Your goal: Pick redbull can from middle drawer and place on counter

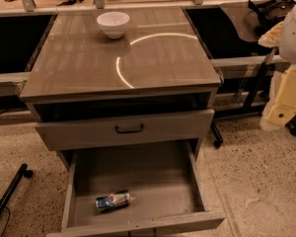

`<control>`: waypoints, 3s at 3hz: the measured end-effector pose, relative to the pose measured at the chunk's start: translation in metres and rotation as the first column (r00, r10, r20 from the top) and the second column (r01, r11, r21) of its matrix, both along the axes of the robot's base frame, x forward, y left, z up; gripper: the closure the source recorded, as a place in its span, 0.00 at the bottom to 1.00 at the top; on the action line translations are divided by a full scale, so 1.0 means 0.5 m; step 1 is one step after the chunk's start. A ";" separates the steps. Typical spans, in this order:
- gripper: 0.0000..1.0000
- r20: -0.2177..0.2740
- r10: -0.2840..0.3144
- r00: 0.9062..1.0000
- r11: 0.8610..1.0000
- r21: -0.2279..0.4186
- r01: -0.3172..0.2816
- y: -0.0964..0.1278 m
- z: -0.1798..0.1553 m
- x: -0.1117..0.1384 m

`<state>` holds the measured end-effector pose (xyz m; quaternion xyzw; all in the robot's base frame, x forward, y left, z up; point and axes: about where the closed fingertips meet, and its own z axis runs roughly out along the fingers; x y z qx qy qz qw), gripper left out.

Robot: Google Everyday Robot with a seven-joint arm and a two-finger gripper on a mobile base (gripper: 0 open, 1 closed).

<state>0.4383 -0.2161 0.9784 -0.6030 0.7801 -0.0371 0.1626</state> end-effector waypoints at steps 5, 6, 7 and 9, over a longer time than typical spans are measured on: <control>0.00 -0.130 0.184 0.974 0.954 0.263 -0.145 0.204 -0.238 -0.054; 0.00 -0.138 0.216 0.967 0.946 0.275 -0.172 0.218 -0.255 -0.063; 0.00 -0.129 0.269 0.954 0.942 0.241 -0.233 0.271 -0.315 -0.077; 0.00 -0.164 0.341 0.926 0.929 0.210 -0.305 0.391 -0.487 -0.101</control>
Offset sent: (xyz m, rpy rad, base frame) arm -0.0036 0.0629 -0.0792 0.2104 0.1180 0.1448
